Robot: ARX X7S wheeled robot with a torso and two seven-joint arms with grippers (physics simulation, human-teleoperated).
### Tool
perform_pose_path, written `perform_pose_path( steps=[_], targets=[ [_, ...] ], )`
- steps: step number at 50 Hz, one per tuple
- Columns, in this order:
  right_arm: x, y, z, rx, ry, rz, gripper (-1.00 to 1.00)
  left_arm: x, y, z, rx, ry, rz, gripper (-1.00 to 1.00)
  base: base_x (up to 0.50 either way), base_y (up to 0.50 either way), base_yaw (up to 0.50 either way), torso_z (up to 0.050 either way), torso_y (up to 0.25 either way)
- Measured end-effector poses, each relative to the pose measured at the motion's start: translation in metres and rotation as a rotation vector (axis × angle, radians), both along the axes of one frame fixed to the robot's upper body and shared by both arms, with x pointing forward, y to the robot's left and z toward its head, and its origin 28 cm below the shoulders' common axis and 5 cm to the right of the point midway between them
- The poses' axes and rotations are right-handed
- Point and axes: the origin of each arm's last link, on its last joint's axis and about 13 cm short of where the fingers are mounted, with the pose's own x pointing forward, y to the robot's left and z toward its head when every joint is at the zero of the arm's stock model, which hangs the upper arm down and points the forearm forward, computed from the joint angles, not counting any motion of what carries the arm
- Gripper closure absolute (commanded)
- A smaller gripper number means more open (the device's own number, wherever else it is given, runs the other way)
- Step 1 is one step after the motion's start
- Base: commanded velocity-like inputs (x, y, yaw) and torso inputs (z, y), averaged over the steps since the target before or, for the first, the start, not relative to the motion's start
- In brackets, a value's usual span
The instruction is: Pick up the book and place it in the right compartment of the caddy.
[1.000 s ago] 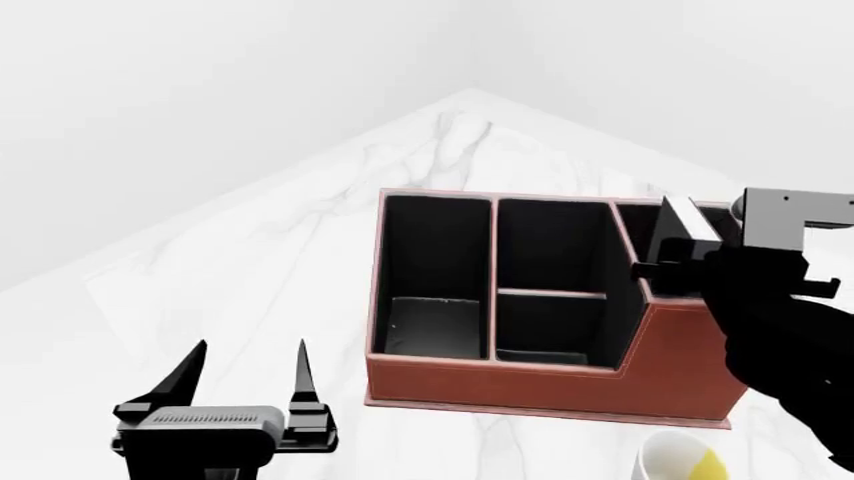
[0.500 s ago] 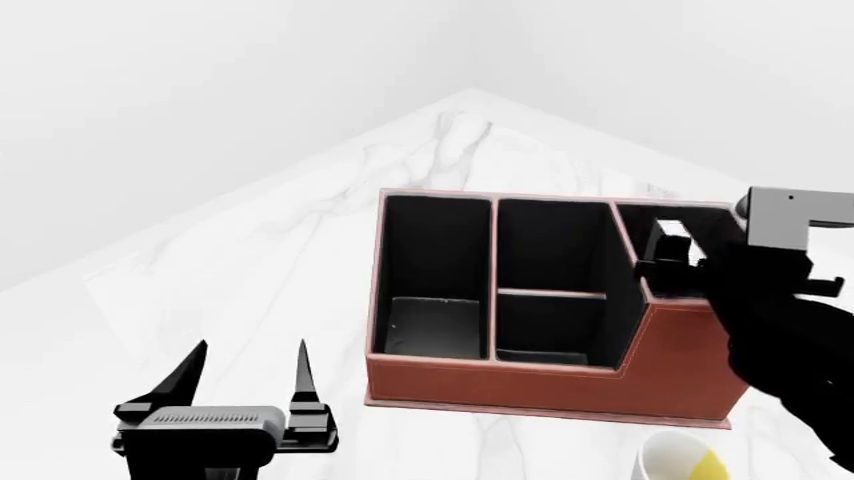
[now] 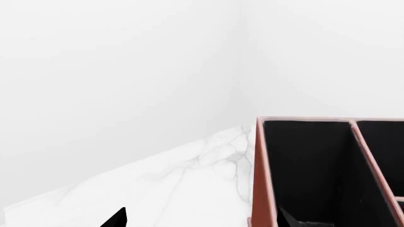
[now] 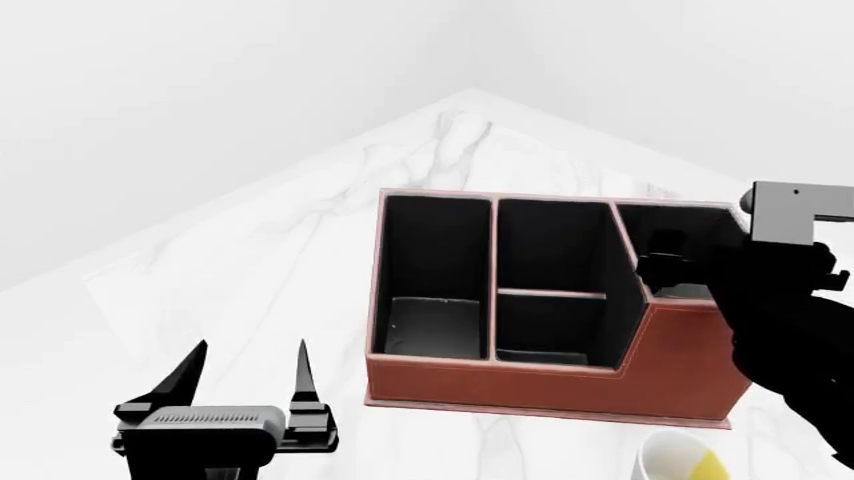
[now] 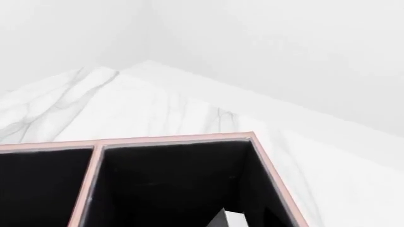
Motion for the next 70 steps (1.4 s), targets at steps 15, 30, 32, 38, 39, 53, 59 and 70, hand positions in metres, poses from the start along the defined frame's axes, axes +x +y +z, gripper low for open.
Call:
perform_pose_path(
  steps=[15,30,32,38,39,53,59,70],
  targets=[
    [-0.001,0.000,0.002,-0.001,-0.009,0.007,-1.00,0.000,0.000,0.000,0.000,0.000,0.001,-1.00,0.00,0.00,0.00,0.000,0.000],
    [-0.003,0.001,0.010,-0.008,-0.148,0.020,-1.00,0.000,0.000,0.000,-0.001,0.000,0.000,-1.00,0.00,0.00,0.00,0.000,0.000],
    [-0.003,0.001,0.013,-0.014,-0.189,0.021,-1.00,0.000,0.000,0.000,-0.001,0.000,0.000,-1.00,0.00,0.00,0.00,0.000,0.000],
    [-0.008,0.002,0.021,-0.030,-0.300,0.022,-1.00,0.000,0.000,0.000,-0.001,-0.001,-0.001,-1.00,0.00,0.00,0.00,0.000,0.000],
    [-0.009,0.002,0.023,-0.032,-0.316,0.022,-1.00,0.000,0.000,0.000,-0.001,-0.001,-0.001,-1.00,0.00,0.00,0.00,0.000,0.000],
    [-0.022,0.004,0.035,-0.062,-0.488,0.026,-1.00,-0.001,0.000,0.001,-0.001,-0.004,-0.002,-1.00,0.00,0.00,0.00,0.000,0.000],
    [-0.030,0.005,0.039,-0.069,-0.558,0.027,-1.00,-0.001,0.000,0.001,0.000,-0.007,-0.003,-1.00,0.00,0.00,0.00,0.000,0.000],
    [-0.049,0.008,0.049,-0.096,-0.675,0.027,-1.00,-0.002,0.000,0.002,-0.001,-0.014,-0.004,-1.00,0.00,0.00,0.00,0.000,0.000]
  ],
)
